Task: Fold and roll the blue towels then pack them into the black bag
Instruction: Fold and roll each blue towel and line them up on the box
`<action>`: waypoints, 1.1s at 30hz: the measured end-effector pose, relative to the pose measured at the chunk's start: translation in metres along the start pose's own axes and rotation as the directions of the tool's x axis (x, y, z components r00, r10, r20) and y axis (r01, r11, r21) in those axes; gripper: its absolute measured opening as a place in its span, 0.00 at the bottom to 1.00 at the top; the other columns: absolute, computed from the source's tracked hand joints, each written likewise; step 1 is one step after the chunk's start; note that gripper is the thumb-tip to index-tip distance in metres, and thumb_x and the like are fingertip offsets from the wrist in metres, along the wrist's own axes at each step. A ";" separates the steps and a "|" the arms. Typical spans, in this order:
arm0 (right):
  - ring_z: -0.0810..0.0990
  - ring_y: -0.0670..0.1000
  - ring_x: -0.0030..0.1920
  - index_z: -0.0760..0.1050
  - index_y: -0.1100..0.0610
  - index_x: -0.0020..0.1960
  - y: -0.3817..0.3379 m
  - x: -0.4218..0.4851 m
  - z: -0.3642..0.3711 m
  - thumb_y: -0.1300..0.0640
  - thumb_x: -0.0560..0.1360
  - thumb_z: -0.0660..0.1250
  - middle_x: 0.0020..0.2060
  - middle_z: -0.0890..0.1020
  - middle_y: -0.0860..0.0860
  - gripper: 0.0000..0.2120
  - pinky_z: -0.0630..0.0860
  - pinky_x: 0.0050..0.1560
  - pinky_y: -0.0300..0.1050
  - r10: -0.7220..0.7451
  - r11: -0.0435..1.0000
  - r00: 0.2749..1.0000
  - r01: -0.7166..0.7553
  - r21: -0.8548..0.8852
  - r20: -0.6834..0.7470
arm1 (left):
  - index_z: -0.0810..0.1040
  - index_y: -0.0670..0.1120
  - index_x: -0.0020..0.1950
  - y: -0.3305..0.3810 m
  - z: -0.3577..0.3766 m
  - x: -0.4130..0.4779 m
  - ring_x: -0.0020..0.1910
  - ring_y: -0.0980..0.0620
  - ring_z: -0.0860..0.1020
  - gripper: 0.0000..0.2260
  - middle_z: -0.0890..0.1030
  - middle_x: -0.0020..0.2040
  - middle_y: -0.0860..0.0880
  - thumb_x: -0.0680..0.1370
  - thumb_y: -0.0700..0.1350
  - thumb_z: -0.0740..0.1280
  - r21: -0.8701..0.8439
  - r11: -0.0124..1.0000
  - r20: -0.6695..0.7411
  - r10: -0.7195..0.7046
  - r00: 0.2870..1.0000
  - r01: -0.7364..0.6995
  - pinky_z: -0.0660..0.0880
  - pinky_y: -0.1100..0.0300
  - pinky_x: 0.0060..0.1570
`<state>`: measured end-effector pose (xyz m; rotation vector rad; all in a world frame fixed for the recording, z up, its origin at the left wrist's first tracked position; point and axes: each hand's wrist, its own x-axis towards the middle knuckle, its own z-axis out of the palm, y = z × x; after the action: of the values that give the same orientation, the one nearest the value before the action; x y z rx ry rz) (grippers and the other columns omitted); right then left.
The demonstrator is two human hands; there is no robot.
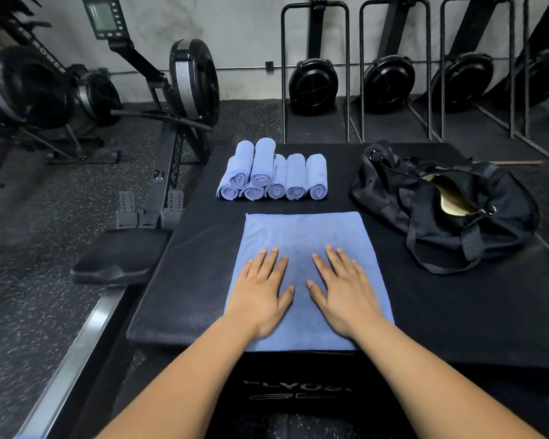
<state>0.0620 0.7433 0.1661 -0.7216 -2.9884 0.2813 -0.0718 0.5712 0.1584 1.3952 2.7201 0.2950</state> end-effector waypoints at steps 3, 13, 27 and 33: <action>0.38 0.49 0.84 0.46 0.44 0.86 0.012 -0.005 -0.004 0.31 0.83 0.43 0.85 0.41 0.47 0.35 0.42 0.83 0.52 0.017 1.000 0.999 -0.017 -0.002 0.028 | 0.44 0.54 0.87 -0.005 -0.007 -0.004 0.84 0.52 0.34 0.34 0.38 0.86 0.52 0.84 0.68 0.45 0.060 0.997 0.048 -0.050 0.998 0.047 0.36 0.51 0.82; 0.37 0.49 0.84 0.45 0.42 0.85 -0.001 -0.049 0.000 0.25 0.77 0.34 0.85 0.41 0.46 0.41 0.41 0.83 0.52 -0.083 0.997 0.995 0.083 0.004 0.056 | 0.46 0.54 0.87 0.021 0.004 -0.051 0.84 0.53 0.35 0.36 0.40 0.86 0.52 0.83 0.70 0.43 0.068 0.994 0.041 0.077 0.996 -0.080 0.39 0.48 0.83; 0.42 0.47 0.84 0.50 0.46 0.86 0.074 -0.098 -0.013 0.28 0.81 0.39 0.85 0.46 0.46 0.38 0.46 0.83 0.51 -0.186 0.976 0.983 0.183 -0.114 -0.011 | 0.42 0.53 0.86 -0.030 -0.008 -0.088 0.84 0.54 0.35 0.38 0.38 0.86 0.52 0.82 0.72 0.38 0.184 0.981 0.039 0.048 0.998 -0.055 0.40 0.49 0.83; 0.58 0.52 0.82 0.66 0.51 0.81 0.099 -0.131 -0.013 0.26 0.80 0.56 0.82 0.63 0.48 0.39 0.60 0.81 0.55 -0.194 0.980 0.965 0.185 -0.066 -0.174 | 0.53 0.50 0.86 -0.024 -0.014 -0.104 0.85 0.54 0.43 0.37 0.50 0.87 0.52 0.84 0.71 0.46 0.160 0.960 -0.110 0.246 0.963 -0.227 0.46 0.49 0.83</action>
<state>0.2246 0.7723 0.1591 -0.4324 -2.8721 0.1252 -0.0322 0.4711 0.1651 1.8092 2.7232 0.2081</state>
